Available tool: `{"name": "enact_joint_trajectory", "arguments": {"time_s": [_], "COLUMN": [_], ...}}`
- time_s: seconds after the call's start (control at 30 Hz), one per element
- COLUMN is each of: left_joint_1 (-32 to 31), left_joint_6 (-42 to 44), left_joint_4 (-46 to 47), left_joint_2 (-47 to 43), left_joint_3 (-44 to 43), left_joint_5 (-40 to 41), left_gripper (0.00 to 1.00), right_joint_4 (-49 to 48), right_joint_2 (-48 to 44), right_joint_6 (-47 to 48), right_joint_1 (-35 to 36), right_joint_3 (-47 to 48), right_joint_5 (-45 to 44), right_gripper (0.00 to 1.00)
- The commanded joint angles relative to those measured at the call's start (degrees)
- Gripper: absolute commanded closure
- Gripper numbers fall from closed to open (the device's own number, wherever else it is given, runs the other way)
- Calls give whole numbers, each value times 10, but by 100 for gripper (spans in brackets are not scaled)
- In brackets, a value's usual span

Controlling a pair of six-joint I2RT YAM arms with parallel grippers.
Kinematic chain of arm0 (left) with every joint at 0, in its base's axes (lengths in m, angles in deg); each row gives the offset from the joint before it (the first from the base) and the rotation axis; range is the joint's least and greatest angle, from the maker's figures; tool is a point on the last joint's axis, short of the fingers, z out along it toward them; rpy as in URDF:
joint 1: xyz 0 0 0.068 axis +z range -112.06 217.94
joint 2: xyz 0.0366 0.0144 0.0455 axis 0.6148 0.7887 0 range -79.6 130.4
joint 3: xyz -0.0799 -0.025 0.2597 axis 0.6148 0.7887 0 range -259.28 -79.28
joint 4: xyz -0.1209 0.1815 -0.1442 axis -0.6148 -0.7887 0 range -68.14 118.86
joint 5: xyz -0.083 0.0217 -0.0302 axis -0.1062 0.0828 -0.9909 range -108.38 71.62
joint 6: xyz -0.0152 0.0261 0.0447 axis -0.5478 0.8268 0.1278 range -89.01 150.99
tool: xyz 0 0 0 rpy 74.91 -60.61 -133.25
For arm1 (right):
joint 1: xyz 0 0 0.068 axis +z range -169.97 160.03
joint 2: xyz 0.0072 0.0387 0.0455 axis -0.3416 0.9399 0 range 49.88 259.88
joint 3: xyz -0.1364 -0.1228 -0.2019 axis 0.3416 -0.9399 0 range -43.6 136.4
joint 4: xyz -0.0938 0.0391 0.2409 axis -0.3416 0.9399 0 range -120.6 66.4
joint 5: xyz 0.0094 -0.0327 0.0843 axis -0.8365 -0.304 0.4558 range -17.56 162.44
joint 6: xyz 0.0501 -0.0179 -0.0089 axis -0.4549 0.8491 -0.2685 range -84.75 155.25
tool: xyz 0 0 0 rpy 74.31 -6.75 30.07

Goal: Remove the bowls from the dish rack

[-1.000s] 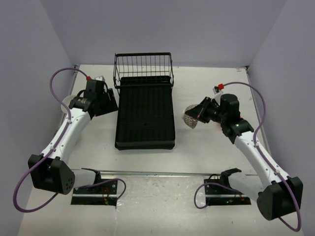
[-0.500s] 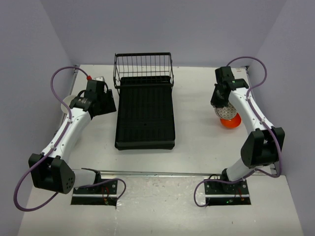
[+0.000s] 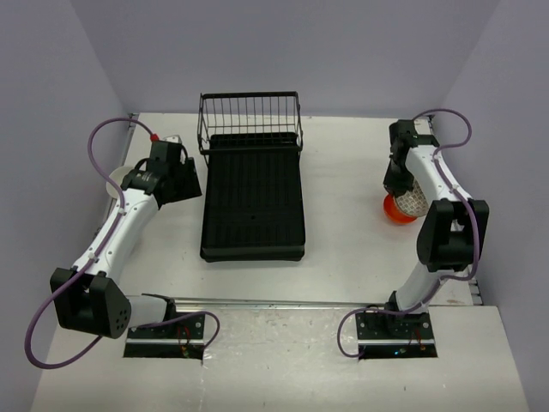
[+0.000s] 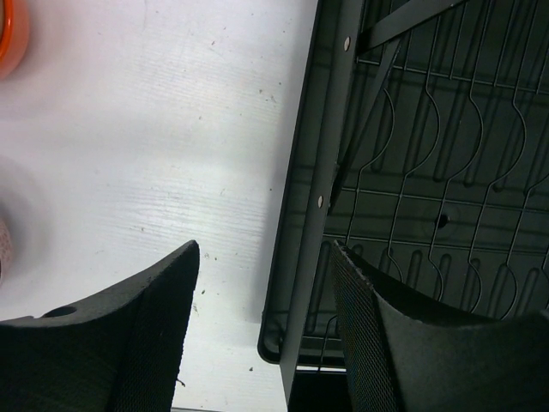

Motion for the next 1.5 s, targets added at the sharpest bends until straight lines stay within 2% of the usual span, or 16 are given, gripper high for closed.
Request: {"name": "enact_joint_trajectory", "arguments": {"time_s": [0.0,0.47,0.57,0.63,0.7,0.93,1.07,1.17,1.27,1.3,1.4,1.43,1.47], "left_joint_1": [6,15,20,28,34,53,55,59,67,69,73,74,74], "left_joint_6": [13,22,21,18,15,0,-4,-4,2,5,9,9,10], "left_joint_4": [11,7,2,2,0,-7,-8,-4,-5,-4,5,11,14], "left_joint_2": [-17,-8,2,7,11,19,5,0,9,12,10,10,9], "left_joint_3": [1,-3,-6,-7,-11,-13,-12,-2,11,14,25,29,30], "left_joint_5": [9,22,30,26,22,-4,20,33,40,40,37,33,29], "left_gripper": [36,28,25,23,22,20,20,19,18,18,18,17,16], "right_joint_4": [-11,-8,-12,-12,-13,-16,-39,-43,-57,-64,-79,-89,-93], "right_joint_2": [20,74,72,74,79,82,37,-7,-67,-92,-143,-153,-167], "right_joint_6": [18,16,18,19,20,14,7,4,4,6,11,11,11], "right_joint_1": [4,4,3,4,4,4,7,14,28,40,71,78,86], "right_joint_3": [22,46,43,43,43,41,12,1,-22,-27,-46,-51,-60], "right_joint_5": [10,30,35,35,45,40,32,42,96,132,169,210,226], "right_gripper": [100,99,89,88,81,78,75,64,50,41,24,14,11]}}
